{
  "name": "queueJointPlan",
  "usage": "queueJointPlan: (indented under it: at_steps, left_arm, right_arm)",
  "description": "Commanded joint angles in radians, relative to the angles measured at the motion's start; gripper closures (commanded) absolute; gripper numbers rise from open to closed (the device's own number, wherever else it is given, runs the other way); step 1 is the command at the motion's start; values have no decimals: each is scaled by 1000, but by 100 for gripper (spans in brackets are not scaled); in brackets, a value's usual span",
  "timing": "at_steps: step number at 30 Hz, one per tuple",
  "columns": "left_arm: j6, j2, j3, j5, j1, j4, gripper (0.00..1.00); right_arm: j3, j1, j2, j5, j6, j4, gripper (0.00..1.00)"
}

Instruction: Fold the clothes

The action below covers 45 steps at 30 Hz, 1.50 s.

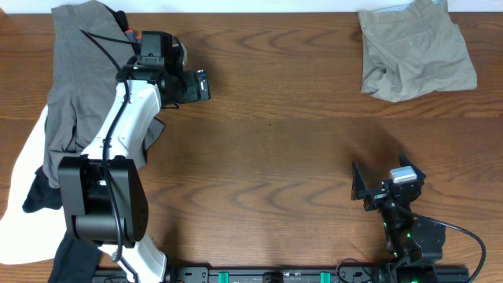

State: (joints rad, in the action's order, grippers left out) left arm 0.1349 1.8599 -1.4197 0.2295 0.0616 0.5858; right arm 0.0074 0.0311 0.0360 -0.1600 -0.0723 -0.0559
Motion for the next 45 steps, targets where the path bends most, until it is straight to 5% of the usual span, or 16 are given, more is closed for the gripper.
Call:
queueJointPlan:
  at_steps: [1, 12, 17, 22, 35, 45]
  left_arm:
    - [2, 16, 9, -2, 1, 0, 2]
    - [-8, 2, 10, -59, -2, 78, 2]
    - [-96, -101, 82, -58, 23, -41, 2]
    - [-206, -329, 328, -58, 47, -248, 2]
    - [-216, -1089, 1159, -58, 9, -770, 2]
    - [-156, -1381, 1403, -44, -54, -853, 2]
  right_arm:
    - [-2, 10, -10, 7, 4, -5, 1]
    - [-2, 9, -10, 7, 4, -5, 1]
    - [-2, 9, -10, 7, 4, -5, 1]
    - [-2, 10, -10, 7, 4, -5, 1]
    - [-2, 9, -10, 7, 4, -5, 1]
    - [-2, 10, -10, 7, 4, -5, 1]
